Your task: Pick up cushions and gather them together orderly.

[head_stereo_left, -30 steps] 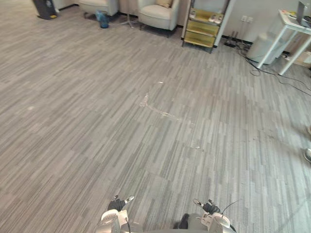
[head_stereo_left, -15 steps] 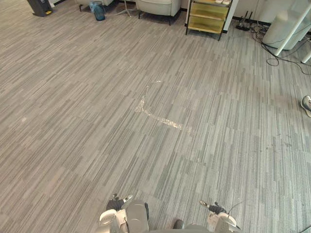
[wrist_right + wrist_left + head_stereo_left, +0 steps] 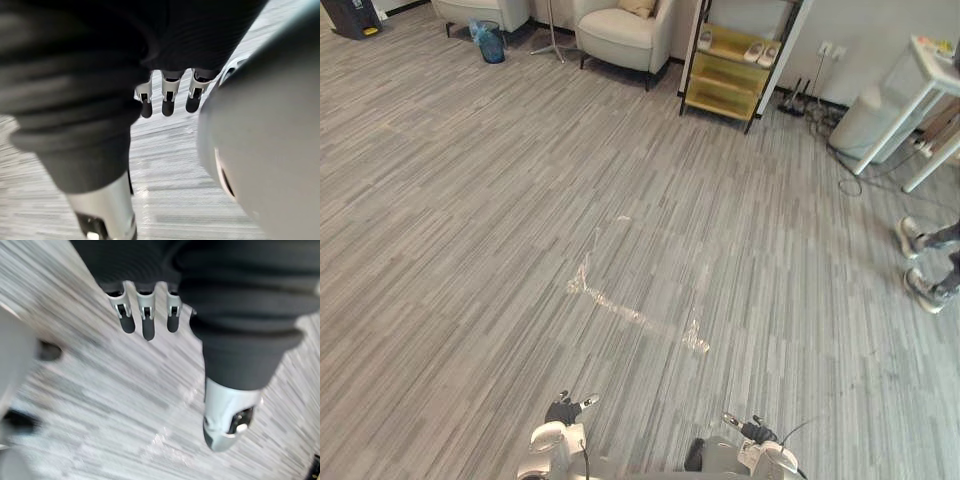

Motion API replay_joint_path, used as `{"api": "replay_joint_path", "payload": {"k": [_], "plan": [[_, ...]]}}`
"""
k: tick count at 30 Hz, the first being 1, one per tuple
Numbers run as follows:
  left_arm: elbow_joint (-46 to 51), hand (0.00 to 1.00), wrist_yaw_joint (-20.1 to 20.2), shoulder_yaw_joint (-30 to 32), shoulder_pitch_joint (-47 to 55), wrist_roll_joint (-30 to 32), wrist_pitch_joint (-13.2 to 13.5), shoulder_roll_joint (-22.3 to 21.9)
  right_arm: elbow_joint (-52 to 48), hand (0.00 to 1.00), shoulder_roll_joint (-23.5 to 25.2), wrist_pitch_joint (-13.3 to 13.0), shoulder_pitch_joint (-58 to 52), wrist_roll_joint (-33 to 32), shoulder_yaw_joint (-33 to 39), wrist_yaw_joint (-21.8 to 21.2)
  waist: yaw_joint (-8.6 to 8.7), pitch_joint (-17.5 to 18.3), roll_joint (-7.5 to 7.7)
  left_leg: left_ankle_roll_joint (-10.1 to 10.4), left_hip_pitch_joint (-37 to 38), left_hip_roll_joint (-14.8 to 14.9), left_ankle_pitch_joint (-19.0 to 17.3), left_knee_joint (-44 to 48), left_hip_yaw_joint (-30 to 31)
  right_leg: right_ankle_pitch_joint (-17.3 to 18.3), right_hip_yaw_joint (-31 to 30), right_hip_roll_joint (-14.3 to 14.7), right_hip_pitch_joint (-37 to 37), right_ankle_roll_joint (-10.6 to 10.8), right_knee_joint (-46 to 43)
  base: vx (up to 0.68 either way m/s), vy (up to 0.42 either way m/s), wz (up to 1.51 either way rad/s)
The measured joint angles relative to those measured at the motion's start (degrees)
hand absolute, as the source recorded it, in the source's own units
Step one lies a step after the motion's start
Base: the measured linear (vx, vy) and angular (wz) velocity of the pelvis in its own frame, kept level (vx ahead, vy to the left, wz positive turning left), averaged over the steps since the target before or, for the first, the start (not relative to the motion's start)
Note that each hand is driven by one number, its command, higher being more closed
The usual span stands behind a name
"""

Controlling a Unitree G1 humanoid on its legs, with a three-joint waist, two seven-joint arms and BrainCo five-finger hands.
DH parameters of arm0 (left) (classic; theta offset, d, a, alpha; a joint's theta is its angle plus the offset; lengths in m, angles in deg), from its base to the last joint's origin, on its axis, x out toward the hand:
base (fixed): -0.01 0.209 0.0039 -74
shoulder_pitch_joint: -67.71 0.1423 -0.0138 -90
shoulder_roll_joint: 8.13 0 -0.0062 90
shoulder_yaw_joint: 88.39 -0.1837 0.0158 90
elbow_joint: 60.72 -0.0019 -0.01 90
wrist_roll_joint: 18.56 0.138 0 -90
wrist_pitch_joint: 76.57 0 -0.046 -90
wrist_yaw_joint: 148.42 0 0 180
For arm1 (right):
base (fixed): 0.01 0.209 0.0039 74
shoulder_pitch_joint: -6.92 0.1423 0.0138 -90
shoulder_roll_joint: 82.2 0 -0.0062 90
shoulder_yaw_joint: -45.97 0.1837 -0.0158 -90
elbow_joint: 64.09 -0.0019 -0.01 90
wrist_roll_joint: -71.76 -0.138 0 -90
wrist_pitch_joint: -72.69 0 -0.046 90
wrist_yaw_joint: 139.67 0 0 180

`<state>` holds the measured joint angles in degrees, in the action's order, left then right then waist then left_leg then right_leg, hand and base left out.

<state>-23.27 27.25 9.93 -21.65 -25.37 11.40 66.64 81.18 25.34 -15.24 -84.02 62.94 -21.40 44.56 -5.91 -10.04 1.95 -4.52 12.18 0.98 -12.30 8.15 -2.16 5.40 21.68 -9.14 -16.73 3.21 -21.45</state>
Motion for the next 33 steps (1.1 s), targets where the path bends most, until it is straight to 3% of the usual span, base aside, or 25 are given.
{"api": "replay_joint_path", "payload": {"k": [1, 3, 4, 6, 7, 8, 9, 10, 11, 12, 14, 16, 17, 18, 19, 21, 23, 24, 26, 27, 28, 31, 33], "plan": [[0.0, 0.00, 0.0, 0.0, 0.3, 0.0, 0.0, 0.0, 0.1, 0.00, -0.1, 0.0, 0.0, -0.1, 0.5, 0.0, 0.14, 0.0, -0.02, 1.0, 1.1, 0.2, -1.5, 0.0, 1.5, -4.0, -2.0, 1.5, -0.5, 0.5, 8.5, 0.53, -0.194, 0.76], [0.1, 0.00, 0.0, 1.6, 1.3, 0.0, 0.1, 0.4, 0.6, 0.00, 0.0, 0.1, -0.5, -0.1, 0.9, 0.1, 0.45, 0.2, 0.85, 2.0, 4.7, -0.3, -5.3, 0.0, 4.9, -6.2, -6.2, 2.4, -0.4, -0.2, 12.2, 0.57, -0.261, 0.82], [-0.6, 0.00, 0.0, 2.3, 1.5, 0.0, 0.1, 0.0, 0.9, 0.00, -0.8, 0.1, 0.0, -0.1, 1.6, -0.2, 0.90, 0.3, -0.47, 2.3, 7.4, 0.8, -7.0, 0.2, 7.8, -9.7, -7.9, 3.5, -1.1, -3.0, 5.8, 0.60, -0.278, 0.58], [-1.0, 0.00, 0.1, 2.7, 3.4, 0.0, 0.1, -1.4, 2.1, 0.00, -1.8, 0.0, 1.1, -0.1, 1.7, -0.5, 0.33, 1.8, -2.97, 2.4, 4.9, 2.7, -6.9, 7.2, 9.2, -4.6, -6.9, 4.8, -2.0, -3.7, 1.1, 0.64, -0.290, 0.16], [-0.8, 0.00, 0.1, 4.3, 3.9, 0.1, 0.0, -2.2, 1.9, 0.00, -2.3, 0.0, 1.3, -0.2, 1.6, -0.7, 0.67, 1.9, -4.68, 5.0, -1.9, 3.3, -5.4, 21.9, 10.7, -2.5, -5.4, 5.9, 0.2, -3.7, 1.9, 0.56, -0.271, 0.21], [-0.7, 0.00, 0.0, 4.5, 3.6, 0.1, 0.0, -2.4, 1.8, 0.00, -2.6, -0.1, 1.2, -0.2, 1.4, -0.6, 0.83, 1.8, -5.33, 8.9, -5.6, 3.7, -2.5, 29.9, 10.8, -1.8, -4.6, 6.7, 1.6, -4.0, 2.8, 0.55, -0.256, 0.31], [-0.1, 0.00, 0.0, 5.8, 3.5, 0.1, 0.0, -3.0, 1.9, 0.00, -3.0, 0.1, 1.2, -0.3, 0.1, -0.3, 0.18, 1.2, -5.89, 13.4, -12.5, 5.0, 7.8, 43.9, 10.3, -0.9, -4.6, 8.4, 5.5, -5.6, 5.4, 0.44, -0.110, 0.11], [0.4, 0.00, 0.1, 6.3, 3.3, 0.0, 0.1, -2.9, 1.9, 0.00, -2.8, 0.1, 1.4, -0.3, -1.4, 0.1, -0.82, 0.5, -6.02, 12.5, -17.9, 6.9, 8.8, 54.2, 8.3, 0.5, -4.6, 9.9, 10.2, -6.7, 7.4, 0.66, -0.150, 0.04], [0.7, 0.00, 0.2, 6.2, 3.0, 0.0, 0.1, -2.7, 2.0, 0.00, -2.4, 0.1, 1.4, -0.3, -1.8, 0.3, -0.97, 0.1, -5.78, 11.1, -20.1, 7.5, 7.3, 57.0, 6.8, 1.2, -4.6, 10.0, 12.4, -7.0, 8.1, 0.55, -0.088, -0.03], [1.6, 0.00, 0.4, 5.5, 2.8, 0.1, 0.1, -1.6, 2.1, 0.00, -1.4, 0.2, 1.6, -0.4, -2.7, 0.5, -1.49, -0.4, -4.53, 9.2, -24.3, 7.8, 4.1, 58.9, 4.2, 2.1, -4.5, 10.0, 16.2, -7.1, 10.0, 0.51, -0.117, 0.00], [3.8, 0.00, 0.9, 4.6, 2.8, 0.0, 0.2, -0.9, 2.0, 0.00, -0.4, 0.2, 1.8, -1.1, -3.8, 0.6, -2.11, -0.3, -3.02, 7.8, -30.9, 7.8, 0.5, 53.5, 0.6, 3.0, -4.7, 9.7, 20.8, -6.3, 14.2, 0.53, -0.091, -0.06], [4.8, 0.00, 1.0, 4.1, 2.5, 0.0, 0.4, -1.5, 2.0, 0.00, 0.3, 0.2, 2.4, -1.4, -3.1, 0.8, -2.98, -0.4, -2.65, 7.2, -34.0, 7.0, -1.1, 36.1, -2.3, 3.0, -5.1, 8.9, 24.6, -4.4, 16.6, 0.54, 0.042, -0.13], [4.7, 0.00, 1.0, 4.2, 2.3, 0.0, 0.4, -1.4, 2.0, 0.00, 0.2, 0.2, 2.5, -1.3, -2.4, 0.9, -3.55, -0.4, -2.79, 7.2, -33.7, 5.1, 0.6, 22.8, -1.6, 3.8, -5.4, 8.2, 26.0, -3.2, 17.6, 0.58, 0.159, -0.22], [4.6, 0.00, 0.9, 4.1, 2.4, 0.0, 0.3, -1.9, 2.0, 0.00, 0.0, 0.2, 2.0, -1.2, -2.4, 0.8, -3.83, -0.2, -3.17, 7.3, -32.4, 3.7, 7.7, 11.2, 0.0, 5.0, -6.3, 7.9, 27.8, -1.7, 18.1, 0.68, 0.221, -0.40], [4.5, 0.00, 0.9, 4.2, 2.7, 0.0, 0.4, -1.5, 2.1, 0.00, 0.3, 0.3, 2.1, -1.1, -2.5, 0.9, -4.43, 0.0, -2.49, 6.1, -30.7, 2.3, 12.4, 10.6, -0.2, 6.3, -7.8, 7.0, 29.2, -0.4, 18.1, 0.56, 0.190, -0.29], [4.5, 0.00, 0.9, 3.7, 2.0, 0.4, 0.2, -0.5, 1.9, 0.00, 1.2, 0.5, 2.0, -0.9, -2.6, 0.7, -4.22, 0.8, -0.30, 5.1, -30.1, 0.5, 9.7, 11.5, -1.4, 6.5, -8.4, 4.2, 29.6, -0.5, 16.4, 0.57, 0.174, -0.12], [4.1, 0.00, 1.0, 3.0, 1.8, 0.5, 0.1, -0.2, 1.7, 0.00, 1.2, 0.6, 2.1, -0.2, -2.6, 0.4, -4.77, 1.2, 0.17, 3.4, -28.0, 0.3, 5.8, 14.9, -3.9, 6.5, -11.3, 2.4, 28.1, -0.5, 8.5, 0.55, 0.186, -0.29], [3.4, 0.00, 1.0, 2.3, 1.6, 0.5, 0.0, 0.3, 1.7, 0.00, 1.2, 0.6, 2.1, -0.1, -2.6, 0.3, -4.63, 1.5, 0.46, 2.3, -26.4, -0.2, 5.1, 14.9, -4.8, 6.0, -12.4, 1.2, 26.3, 0.2, 3.0, 0.46, 0.192, -0.30], [2.7, 0.00, 1.1, 0.3, 1.5, 0.5, 0.0, 0.4, 1.8, 0.00, 0.8, 0.6, 2.0, 0.0, -2.6, 0.0, -4.12, 1.6, -0.40, 2.0, -21.1, -0.7, 1.3, 12.9, -4.8, 0.9, -13.4, -1.1, 19.5, 4.2, -15.5, 0.42, 0.181, -0.22], [2.0, 0.00, 1.1, 0.2, 1.1, 0.5, -0.1, 0.6, 2.0, 0.00, 0.9, 0.7, 1.6, 0.0, -2.6, -0.2, -3.83, 1.2, -0.41, 1.9, -18.4, -1.0, 0.2, 12.6, -4.9, 1.1, -13.5, -2.4, 16.3, 4.7, -23.7, 0.38, 0.131, -0.08], [1.3, 0.00, 1.1, -0.2, 0.9, 0.5, -0.2, 0.6, 2.0, 0.00, 1.0, 0.7, 0.6, 0.1, -2.7, -0.4, -3.35, 1.2, -0.73, 1.9, -15.1, -1.0, -0.7, 11.5, -4.9, 3.5, -12.2, -3.2, 13.5, 3.9, -29.3, 0.36, 0.114, 0.00], [-0.1, 0.00, 1.1, -0.4, 1.0, 0.5, -0.1, 0.6, 1.9, 0.00, 0.6, 0.6, 0.2, 0.4, -2.5, -0.8, -2.20, 1.3, -1.22, 1.9, -7.7, -0.2, -0.8, 6.3, -5.2, 7.9, -4.2, -3.8, 10.4, 1.7, -23.8, 0.32, 0.035, 0.02], [-0.7, 0.00, 1.1, -0.4, 1.4, 0.5, 0.0, 0.7, 2.1, 0.00, 0.6, 0.3, 0.3, 1.7, -2.3, -0.9, -1.39, 1.5, -1.34, 2.3, -5.6, 0.8, -1.0, 4.2, -5.1, 7.1, -0.6, -1.9, 9.0, 0.7, -10.3, 0.30, -0.045, 0.06]]}}
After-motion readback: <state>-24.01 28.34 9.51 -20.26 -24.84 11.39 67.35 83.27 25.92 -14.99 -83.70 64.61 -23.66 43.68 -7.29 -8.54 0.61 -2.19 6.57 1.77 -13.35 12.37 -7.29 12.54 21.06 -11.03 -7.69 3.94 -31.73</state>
